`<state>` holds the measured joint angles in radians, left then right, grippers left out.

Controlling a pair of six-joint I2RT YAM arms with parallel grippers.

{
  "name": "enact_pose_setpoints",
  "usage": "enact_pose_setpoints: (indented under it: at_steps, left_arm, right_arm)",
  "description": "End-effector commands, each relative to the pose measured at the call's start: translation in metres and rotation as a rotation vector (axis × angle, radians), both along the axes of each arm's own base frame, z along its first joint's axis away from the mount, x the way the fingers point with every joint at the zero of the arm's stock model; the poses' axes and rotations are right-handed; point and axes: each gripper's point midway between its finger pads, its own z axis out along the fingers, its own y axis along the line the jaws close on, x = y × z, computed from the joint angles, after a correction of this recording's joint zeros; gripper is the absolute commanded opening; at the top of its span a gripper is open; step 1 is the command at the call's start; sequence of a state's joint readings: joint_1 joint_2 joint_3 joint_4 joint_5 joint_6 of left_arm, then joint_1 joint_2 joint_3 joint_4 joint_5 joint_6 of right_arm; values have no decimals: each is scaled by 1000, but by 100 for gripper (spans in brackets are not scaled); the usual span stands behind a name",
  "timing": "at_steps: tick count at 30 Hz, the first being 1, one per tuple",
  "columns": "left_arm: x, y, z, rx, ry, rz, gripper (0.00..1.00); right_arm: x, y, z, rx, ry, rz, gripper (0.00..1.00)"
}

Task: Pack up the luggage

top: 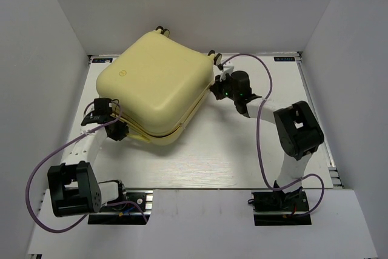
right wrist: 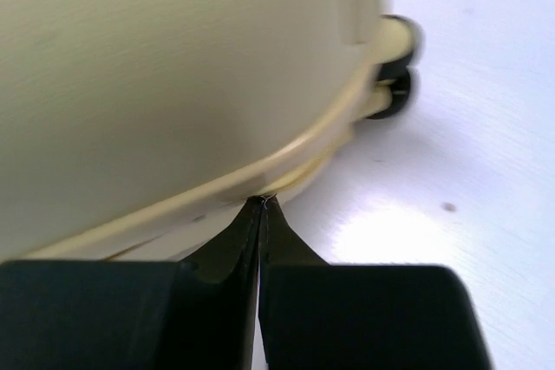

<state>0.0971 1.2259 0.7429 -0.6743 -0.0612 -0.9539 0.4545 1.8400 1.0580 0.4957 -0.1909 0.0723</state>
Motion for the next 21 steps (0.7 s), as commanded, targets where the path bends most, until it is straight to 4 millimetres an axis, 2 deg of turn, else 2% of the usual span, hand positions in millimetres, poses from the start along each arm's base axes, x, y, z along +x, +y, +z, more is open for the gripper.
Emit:
enact_pose_setpoints:
  at_steps: [1, 2, 4, 5, 8, 9, 11, 12, 13, 15, 16, 17, 18, 19, 21]
  left_arm:
    - [-52, 29, -21, 87, 191, 63, 0]
    - [-53, 31, -22, 82, 193, 70, 0]
    - [-56, 35, -25, 73, 206, 92, 0]
    - [-55, 35, -25, 69, 203, 89, 0]
    - [-58, 38, -30, 65, 224, 95, 0]
    - [-57, 39, -30, 64, 227, 92, 0]
    - [-55, 42, -31, 65, 235, 97, 0]
    - [-54, 43, -34, 63, 252, 95, 0]
    - [-49, 48, -30, 67, 239, 105, 0]
    - [-46, 51, -31, 75, 251, 102, 0]
    - [-39, 57, -27, 86, 245, 109, 0]
    - [-36, 59, -28, 89, 253, 102, 0]
    - [-29, 62, -24, 96, 243, 93, 0]
    - [-25, 67, -26, 102, 266, 97, 0]
    - [-9, 75, -18, 115, 238, 85, 0]
  right_arm:
    - [66, -56, 26, -21, -136, -382, 0]
    - [71, -56, 33, -9, -154, -399, 0]
    - [81, -65, 31, -17, -164, -457, 0]
    - [86, -66, 36, -15, -176, -463, 0]
    - [97, -61, 28, -5, -173, -418, 0]
    - [101, -52, 40, 33, -216, -356, 0]
    - [104, -46, 35, 65, -251, -285, 0]
    - [104, -37, 50, 122, -323, -237, 0]
    - [103, -33, 35, 137, -323, -188, 0]
    - [105, -30, 54, 233, -393, -151, 0]
    - [104, -23, 37, 258, -353, -110, 0]
    - [109, -28, 45, 292, -376, -105, 0]
    - [109, -26, 64, 364, -417, -87, 0]
    - [106, -21, 52, 405, -384, -22, 0]
    - [100, -15, 69, 489, -416, 41, 0]
